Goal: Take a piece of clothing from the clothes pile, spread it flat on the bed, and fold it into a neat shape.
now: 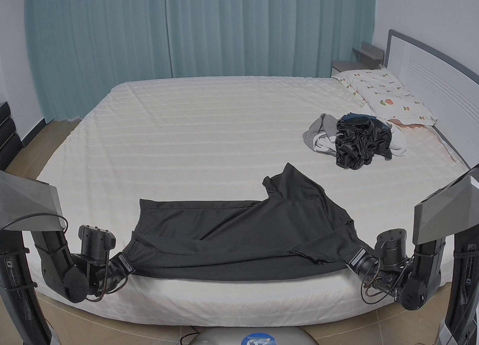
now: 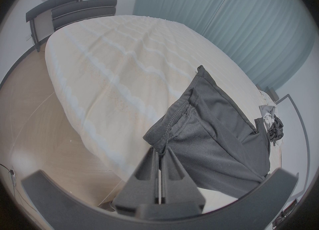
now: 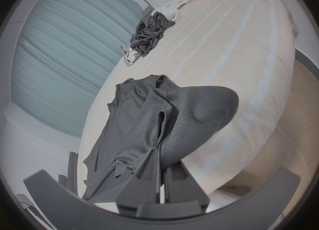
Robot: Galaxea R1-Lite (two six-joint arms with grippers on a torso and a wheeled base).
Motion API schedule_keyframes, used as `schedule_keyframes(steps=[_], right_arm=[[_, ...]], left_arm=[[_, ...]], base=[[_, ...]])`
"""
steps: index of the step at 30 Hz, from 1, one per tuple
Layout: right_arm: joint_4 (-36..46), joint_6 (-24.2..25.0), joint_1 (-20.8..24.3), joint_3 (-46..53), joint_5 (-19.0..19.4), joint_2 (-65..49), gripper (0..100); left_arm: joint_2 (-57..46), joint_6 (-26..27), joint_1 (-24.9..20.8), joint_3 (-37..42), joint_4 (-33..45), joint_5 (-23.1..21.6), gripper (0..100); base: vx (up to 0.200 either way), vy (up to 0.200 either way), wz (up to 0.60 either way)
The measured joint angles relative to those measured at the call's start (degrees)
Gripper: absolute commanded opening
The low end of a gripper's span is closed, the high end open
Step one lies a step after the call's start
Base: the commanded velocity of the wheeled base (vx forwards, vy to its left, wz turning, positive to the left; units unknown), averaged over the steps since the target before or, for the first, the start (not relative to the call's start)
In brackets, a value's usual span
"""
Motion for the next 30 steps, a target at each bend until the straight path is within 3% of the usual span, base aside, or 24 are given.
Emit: schedule_keyframes(steps=[1, 2, 3, 4, 17, 30], right_arm=[[0.0, 0.0, 0.0, 0.1, 0.0, 0.2, 0], [0.0, 0.0, 0.0, 0.1, 0.0, 0.4, 100], [-0.1, -0.1, 0.0, 0.2, 0.0, 0.6, 100], [-0.1, -0.1, 0.0, 0.2, 0.1, 0.9, 100], [-1.8, -3.3, -1.4, 3.6, 0.5, -2.7, 100], [-1.8, -9.3, -14.1, 5.8, 7.2, -12.9, 100]], left_arm=[[0.1, 0.0, 0.0, 0.1, 0.0, 0.0, 0], [0.2, 0.1, 0.0, 0.3, 0.0, 0.0, 0], [0.3, 0.1, -0.1, 0.4, 0.0, -0.1, 0], [0.4, 0.1, -0.2, 0.5, 0.0, -0.1, 100], [-2.2, 2.2, 0.0, 2.5, 0.2, -0.4, 100], [-11.3, 1.2, 4.0, 2.2, -0.3, -8.7, 100]], base=[[0.0, 0.0, 0.0], [0.0, 0.0, 0.0], [0.0, 0.0, 0.0], [0.0, 0.0, 0.0], [0.0, 0.0, 0.0], [0.015, 0.0, 0.0]])
